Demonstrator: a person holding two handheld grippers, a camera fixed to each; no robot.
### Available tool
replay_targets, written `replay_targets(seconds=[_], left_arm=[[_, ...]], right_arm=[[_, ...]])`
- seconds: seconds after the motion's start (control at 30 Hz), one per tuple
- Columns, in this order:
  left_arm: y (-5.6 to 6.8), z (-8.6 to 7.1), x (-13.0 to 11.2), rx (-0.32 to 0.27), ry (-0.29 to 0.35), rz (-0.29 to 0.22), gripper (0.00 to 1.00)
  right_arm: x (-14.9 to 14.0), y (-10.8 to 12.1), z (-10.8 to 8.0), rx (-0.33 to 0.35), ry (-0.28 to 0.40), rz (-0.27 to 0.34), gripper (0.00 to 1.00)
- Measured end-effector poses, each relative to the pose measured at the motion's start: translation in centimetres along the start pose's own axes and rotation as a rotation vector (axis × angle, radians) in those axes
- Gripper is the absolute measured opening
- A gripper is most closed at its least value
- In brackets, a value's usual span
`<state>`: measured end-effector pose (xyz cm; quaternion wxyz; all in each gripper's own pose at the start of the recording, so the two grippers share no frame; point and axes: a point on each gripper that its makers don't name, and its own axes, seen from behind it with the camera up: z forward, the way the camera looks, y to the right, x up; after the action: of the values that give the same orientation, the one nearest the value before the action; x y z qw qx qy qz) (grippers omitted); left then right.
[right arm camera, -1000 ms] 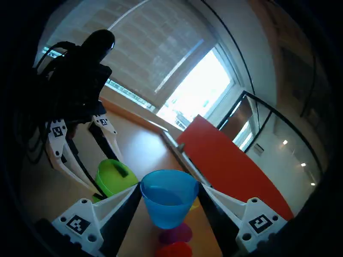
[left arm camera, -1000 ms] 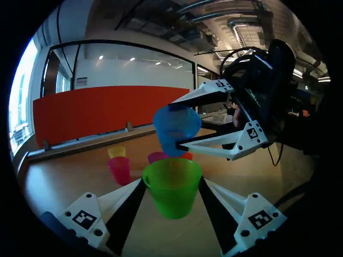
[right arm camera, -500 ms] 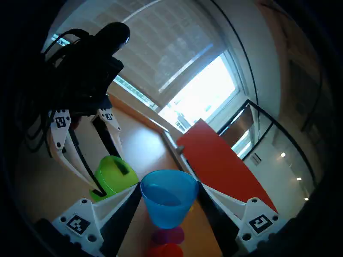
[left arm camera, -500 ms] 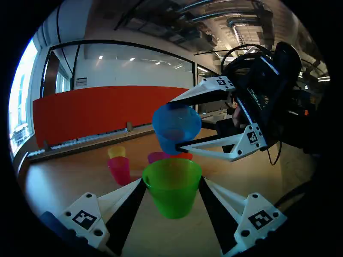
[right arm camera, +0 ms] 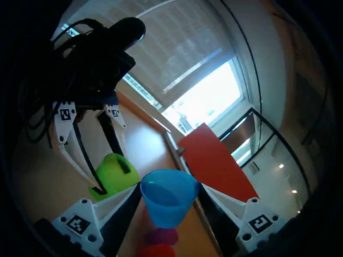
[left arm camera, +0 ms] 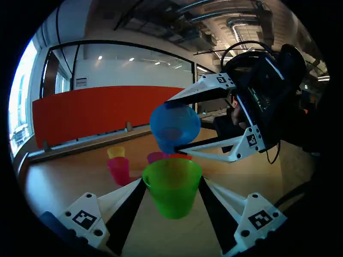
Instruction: Pour water
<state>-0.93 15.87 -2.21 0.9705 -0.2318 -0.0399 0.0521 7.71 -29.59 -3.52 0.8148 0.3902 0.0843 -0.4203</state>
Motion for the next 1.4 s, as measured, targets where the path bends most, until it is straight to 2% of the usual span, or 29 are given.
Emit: replay_targets(seconds=[0.37,1.4], left_arm=[[-0.11,0.14,0.04,-0.001,0.001,-0.001,0.86],[0.17,0.64,0.15,-0.010,0.005,0.001,0.87]], right_arm=[[0.09,0.09,0.28,0.005,-0.002,-0.066,0.93],[0.66,0.43,0.53,0.011,-0.006,-0.179,0.93]])
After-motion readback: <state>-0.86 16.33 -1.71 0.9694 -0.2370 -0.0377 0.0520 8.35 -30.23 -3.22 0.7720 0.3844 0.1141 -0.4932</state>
